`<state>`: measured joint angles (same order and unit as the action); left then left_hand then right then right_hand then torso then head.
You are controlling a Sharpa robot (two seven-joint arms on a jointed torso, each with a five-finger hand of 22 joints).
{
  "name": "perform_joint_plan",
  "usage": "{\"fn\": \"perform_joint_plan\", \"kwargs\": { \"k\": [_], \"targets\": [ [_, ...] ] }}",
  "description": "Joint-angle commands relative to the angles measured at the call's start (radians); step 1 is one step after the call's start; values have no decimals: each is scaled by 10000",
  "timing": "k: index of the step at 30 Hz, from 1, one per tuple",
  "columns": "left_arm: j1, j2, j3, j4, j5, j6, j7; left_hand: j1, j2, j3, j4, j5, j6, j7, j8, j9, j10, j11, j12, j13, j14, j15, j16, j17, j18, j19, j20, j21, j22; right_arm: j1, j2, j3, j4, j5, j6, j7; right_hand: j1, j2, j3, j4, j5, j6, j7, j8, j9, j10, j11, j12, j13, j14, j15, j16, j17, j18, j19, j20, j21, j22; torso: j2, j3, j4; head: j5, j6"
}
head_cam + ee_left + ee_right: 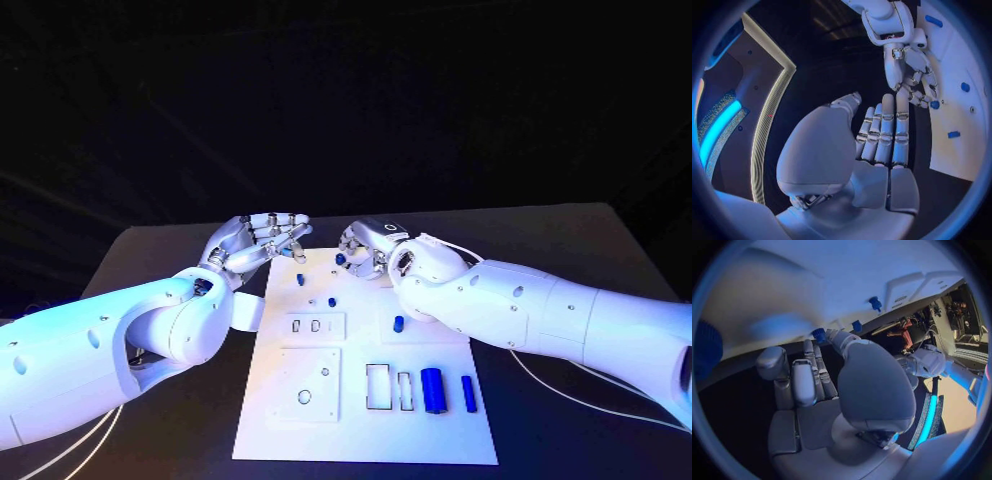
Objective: Assemble the parts on the task board
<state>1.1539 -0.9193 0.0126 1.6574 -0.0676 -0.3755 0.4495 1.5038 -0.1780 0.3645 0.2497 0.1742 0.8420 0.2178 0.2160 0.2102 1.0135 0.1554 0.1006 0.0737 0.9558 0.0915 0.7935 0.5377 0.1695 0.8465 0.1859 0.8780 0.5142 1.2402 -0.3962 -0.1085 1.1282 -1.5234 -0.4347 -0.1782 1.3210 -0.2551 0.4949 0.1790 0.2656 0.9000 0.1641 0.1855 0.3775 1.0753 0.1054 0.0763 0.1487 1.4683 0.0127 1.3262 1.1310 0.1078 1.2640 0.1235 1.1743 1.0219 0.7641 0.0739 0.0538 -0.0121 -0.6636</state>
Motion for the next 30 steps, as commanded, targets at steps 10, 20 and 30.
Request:
{"fn": "perform_joint_plan", "kwargs": {
  "k": [10,20,30],
  "targets": [
    [14,-36,9,-225,64,421,130,56,-24,75,-2,-66,-54,-35,44,19,38,30,-61,12,-56,-1,82,18,123,-84,14,121,49,398,-2200,280,2431,1593,-576,411,402,-38,-197,-83,39,123,-53,-70,54,1168,-217,1202,377,152,-63,63,98,44,128,-81,84,265,-114,-6,-174,-134,108],
    [10,-192,8,-206,63,562,179,57,-24,85,-5,-66,-51,-54,47,23,47,23,-58,13,-63,-3,90,17,123,-99,16,139,61,543,-3744,373,3101,3311,213,528,414,69,-1175,75,-600,-168,-65,664,519,2306,-310,12470,10818,783,-119,1903,3134,-387,1323,-188,1643,2504,-157,-30,-239,-200,126],
    [6,-272,8,-101,36,597,175,63,-25,93,-11,-64,-52,-59,47,25,48,20,-59,12,-68,-6,94,17,124,-107,15,149,67,537,-3872,378,2567,2663,1023,-152,484,126,-2192,597,-748,-637,28,928,604,2841,-201,13342,11851,956,-3,2333,4087,-538,1702,-67,2223,3297,-148,-22,-207,-273,13]
  ]
}}
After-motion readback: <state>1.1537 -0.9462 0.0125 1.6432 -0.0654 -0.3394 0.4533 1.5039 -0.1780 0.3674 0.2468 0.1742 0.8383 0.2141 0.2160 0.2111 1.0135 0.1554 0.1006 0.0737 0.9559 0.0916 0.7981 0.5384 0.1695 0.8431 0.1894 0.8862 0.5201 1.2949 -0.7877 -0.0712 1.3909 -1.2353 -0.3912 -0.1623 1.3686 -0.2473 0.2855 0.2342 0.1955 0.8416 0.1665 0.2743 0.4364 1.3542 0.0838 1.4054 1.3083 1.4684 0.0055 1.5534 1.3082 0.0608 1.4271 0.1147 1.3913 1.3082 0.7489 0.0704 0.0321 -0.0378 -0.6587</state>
